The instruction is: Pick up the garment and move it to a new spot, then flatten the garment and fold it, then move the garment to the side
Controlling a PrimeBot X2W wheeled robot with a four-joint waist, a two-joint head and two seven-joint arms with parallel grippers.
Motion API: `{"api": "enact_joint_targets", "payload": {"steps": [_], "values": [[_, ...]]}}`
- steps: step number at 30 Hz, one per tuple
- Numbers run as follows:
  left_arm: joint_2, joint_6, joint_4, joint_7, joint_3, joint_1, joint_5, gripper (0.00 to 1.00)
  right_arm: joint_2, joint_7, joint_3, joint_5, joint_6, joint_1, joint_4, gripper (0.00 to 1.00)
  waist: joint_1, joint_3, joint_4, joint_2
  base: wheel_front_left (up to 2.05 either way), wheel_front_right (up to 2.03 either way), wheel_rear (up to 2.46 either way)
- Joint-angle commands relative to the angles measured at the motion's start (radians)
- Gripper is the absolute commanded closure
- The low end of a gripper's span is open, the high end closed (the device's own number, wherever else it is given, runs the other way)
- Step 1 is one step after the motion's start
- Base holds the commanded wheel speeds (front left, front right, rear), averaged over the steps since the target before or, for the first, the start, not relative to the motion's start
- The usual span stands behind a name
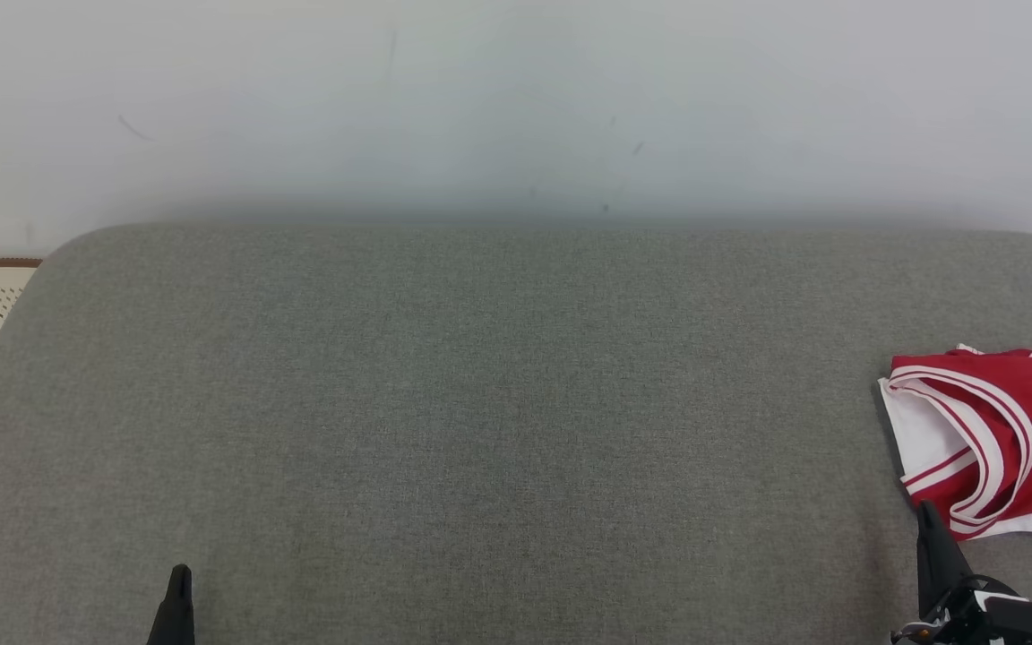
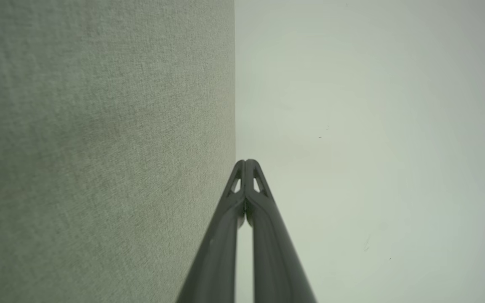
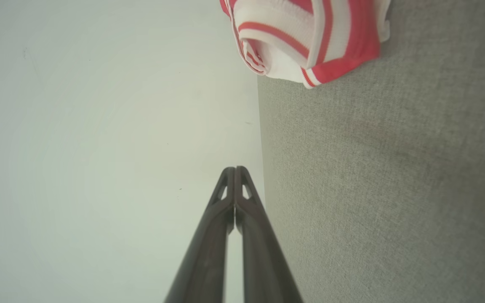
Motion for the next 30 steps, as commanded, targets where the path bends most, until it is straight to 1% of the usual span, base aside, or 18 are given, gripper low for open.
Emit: {"api": "enact_joint_targets", "payload": {"steps": [1,30], "values": [[0.004,-0.002,0.000,0.003,0.002,-0.009,-0.003,1.00,0.002,0.002,-0.001,0.004,-0.001,0.002,-0.002,1.00,0.0001,0.000,0.000,0.0000,0.00,0.00,0.00],[0.004,-0.003,0.000,0.002,0.002,-0.009,-0.003,1.00,0.002,0.002,-0.001,0.004,-0.001,0.003,-0.002,1.00,0.0001,0.000,0.000,0.0000,0.00,0.00,0.00]]}}
